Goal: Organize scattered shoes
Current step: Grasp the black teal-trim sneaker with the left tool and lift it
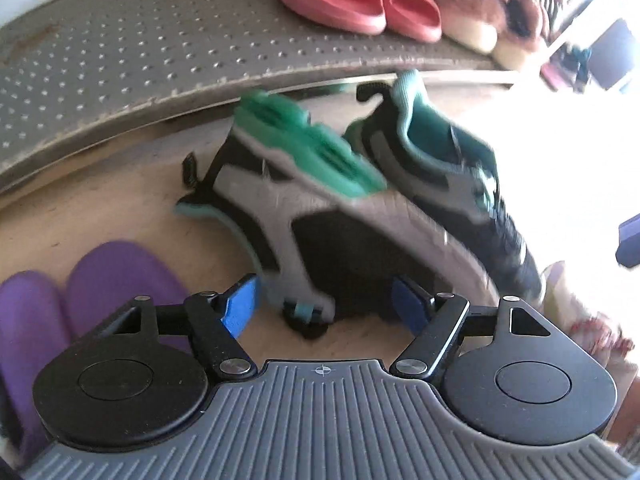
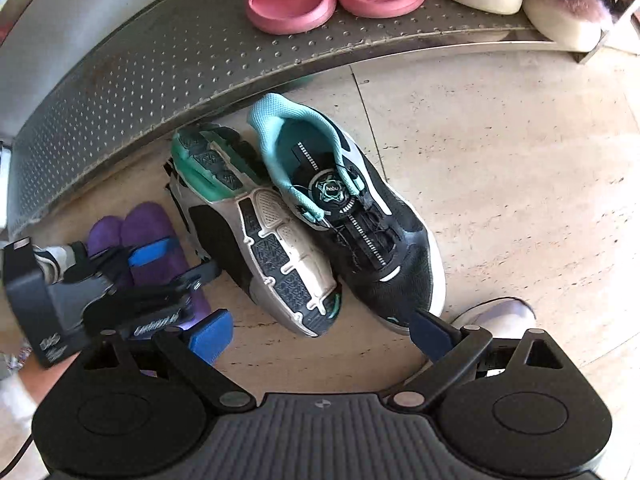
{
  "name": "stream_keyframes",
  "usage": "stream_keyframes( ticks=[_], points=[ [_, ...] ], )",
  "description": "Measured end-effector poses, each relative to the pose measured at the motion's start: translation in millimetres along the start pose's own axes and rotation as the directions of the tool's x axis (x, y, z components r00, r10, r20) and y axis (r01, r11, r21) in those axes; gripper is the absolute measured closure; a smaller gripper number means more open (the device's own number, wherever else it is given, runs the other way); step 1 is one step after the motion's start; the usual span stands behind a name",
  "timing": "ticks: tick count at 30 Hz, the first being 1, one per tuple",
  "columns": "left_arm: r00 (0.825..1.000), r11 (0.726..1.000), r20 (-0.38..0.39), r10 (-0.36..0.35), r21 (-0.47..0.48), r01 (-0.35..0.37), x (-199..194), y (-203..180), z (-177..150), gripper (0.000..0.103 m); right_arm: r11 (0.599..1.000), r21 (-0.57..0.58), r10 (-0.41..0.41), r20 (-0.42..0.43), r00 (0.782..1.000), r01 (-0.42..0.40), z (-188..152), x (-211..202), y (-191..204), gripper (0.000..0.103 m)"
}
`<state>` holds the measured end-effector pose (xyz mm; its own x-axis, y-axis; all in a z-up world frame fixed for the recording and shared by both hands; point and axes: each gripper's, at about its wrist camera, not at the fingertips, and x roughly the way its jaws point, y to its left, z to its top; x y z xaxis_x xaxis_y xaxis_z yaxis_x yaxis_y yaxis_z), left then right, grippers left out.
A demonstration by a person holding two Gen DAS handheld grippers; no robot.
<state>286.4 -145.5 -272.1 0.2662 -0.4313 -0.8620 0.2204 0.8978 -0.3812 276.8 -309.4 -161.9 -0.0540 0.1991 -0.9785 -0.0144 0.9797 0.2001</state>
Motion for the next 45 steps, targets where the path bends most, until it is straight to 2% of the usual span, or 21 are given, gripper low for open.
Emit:
stream_keyframes(
  ticks=[3, 6, 7, 8, 9, 10, 11, 13, 15, 16, 17, 21, 25, 27, 29, 31, 33, 35, 40, 42, 45],
  points=[
    [1.0, 1.0, 0.024, 0.0, -0.01, 0.0, 6.8, -0.2, 6.3, 0.013, 1.0, -0.001, 0.012, 0.002, 1.0, -0.012, 2.3, -0.8, 3.4, 0.007],
    [1.0, 0.999, 0.01, -0.006, -0.044, 0.006, 7.3, 4.1, 12.7, 0.024, 1.0, 0.0, 0.003, 0.01, 1.0, -0.003, 5.7, -2.3, 6.5, 0.007],
    [1.0, 0.998, 0.006, -0.002, -0.057, 0.003, 6.7, 6.0, 14.0, 0.034, 1.0, 0.003, -0.002, 0.014, 1.0, 0.002, 6.2, -2.7, 6.9, 0.007],
    [1.0, 0.995, 0.006, -0.01, -0.094, 0.011, 3.6, 11.2, 16.4, 0.057, 1.0, 0.007, -0.009, 0.017, 1.0, 0.009, 6.7, -3.0, 7.5, 0.007],
    [1.0, 0.992, 0.003, -0.018, -0.127, 0.018, -1.6, 15.2, 19.6, 0.062, 1.0, 0.007, -0.013, 0.016, 1.0, 0.013, 6.7, -2.4, 8.1, 0.007],
    [1.0, 0.992, 0.002, -0.017, -0.128, 0.017, -8.0, 16.0, 22.2, 0.078, 1.0, 0.003, -0.018, 0.013, 1.0, 0.018, 6.2, -1.1, 9.0, 0.007],
    [0.999, 0.993, 0.007, -0.031, -0.115, 0.032, -12.8, 16.2, 23.9, 0.101, 1.0, -0.007, -0.024, 0.008, 1.0, 0.024, 5.3, 0.9, 10.3, 0.007],
    [0.994, 0.989, 0.008, -0.105, -0.1, 0.105, -21.4, 15.0, 26.7, 0.097, 0.999, -0.028, -0.04, -0.003, 0.999, 0.04, 3.0, 4.7, 13.0, 0.007],
    [1.0, 0.999, 0.017, -0.01, -0.048, 0.011, -27.7, 11.0, 26.3, 0.075, 0.998, -0.043, -0.052, -0.013, 0.999, 0.051, -0.2, 6.5, 14.0, 0.007],
    [1.0, 0.997, 0.022, 0.004, -0.071, -0.002, -29.3, 14.8, 23.6, 0.055, 0.998, -0.046, -0.053, -0.014, 0.998, 0.052, -1.1, 6.3, 13.9, 0.007],
    [1.0, 0.994, 0.027, 0.009, -0.106, -0.006, -30.4, 20.1, 20.3, 0.045, 0.998, -0.045, -0.053, -0.013, 0.998, 0.053, -1.8, 5.4, 13.7, 0.007],
    [0.998, 0.968, 0.032, -0.056, -0.244, 0.062, -24.3, 39.1, 8.0, 0.043, 1.0, -0.014, -0.028, -0.002, 1.0, 0.028, -1.3, 2.2, 9.1, 0.007],
    [0.995, 0.953, 0.05, -0.09, -0.285, 0.1, -3.6, 42.9, 7.9, 0.043, 1.0, 0.002, -0.008, -0.007, 1.0, 0.008, -0.2, 2.8, 7.6, 0.007],
    [0.993, 0.941, 0.066, -0.096, -0.319, 0.112, 6.5, 45.3, 8.1, 0.031, 1.0, 0.01, -0.002, -0.011, 1.0, 0.002, 0.5, 3.8, 7.5, 0.007],
    [0.992, 0.926, 0.061, -0.114, -0.355, 0.129, 14.5, 49.8, 9.6, 0.026, 1.0, 0.018, 0.007, -0.018, 1.0, -0.006, 1.4, 5.4, 8.0, 0.007],
    [0.991, 0.927, 0.059, -0.121, -0.35, 0.134, 16.2, 50.6, 9.8, 0.03, 1.0, 0.023, 0.013, -0.024, 1.0, -0.012, 1.9, 7.1, 8.8, 0.007],
    [0.979, 0.91, 0.067, -0.193, -0.361, 0.204, 13.8, 50.3, 11.5, 0.063, 1.0, 0.019, 0.002, -0.026, 1.0, -0.002, 2.1, 9.6, 11.4, 0.007],
    [0.98, 0.914, 0.05, -0.193, -0.354, 0.198, 7.9, 44.2, 17.0, 0.072, 1.0, 0.021, -0.008, -0.029, 1.0, 0.008, 1.9, 11.4, 13.6, 0.007],
    [0.981, 0.947, -0.072, -0.179, -0.284, 0.152, -13.6, 26.7, 40.5, 0.082, 0.999, 0.03, -0.011, -0.006, 1.0, 0.011, 3.9, 6.0, 20.8, 0.007],
    [0.978, 0.979, -0.181, -0.107, -0.191, 0.072, -27.1, 13.4, 52.3, 0.083, 0.999, 0.037, 0.004, 0.012, 1.0, -0.005, 6.3, 1.4, 23.0, 0.007],
    [0.936, 1.0, -0.352, 0.011, -0.021, -0.019, -34.0, -7.3, 64.0, 0.081, 0.998, 0.056, 0.029, 0.012, 1.0, -0.029, 7.2, 1.4, 24.2, 0.007]
  ],
)
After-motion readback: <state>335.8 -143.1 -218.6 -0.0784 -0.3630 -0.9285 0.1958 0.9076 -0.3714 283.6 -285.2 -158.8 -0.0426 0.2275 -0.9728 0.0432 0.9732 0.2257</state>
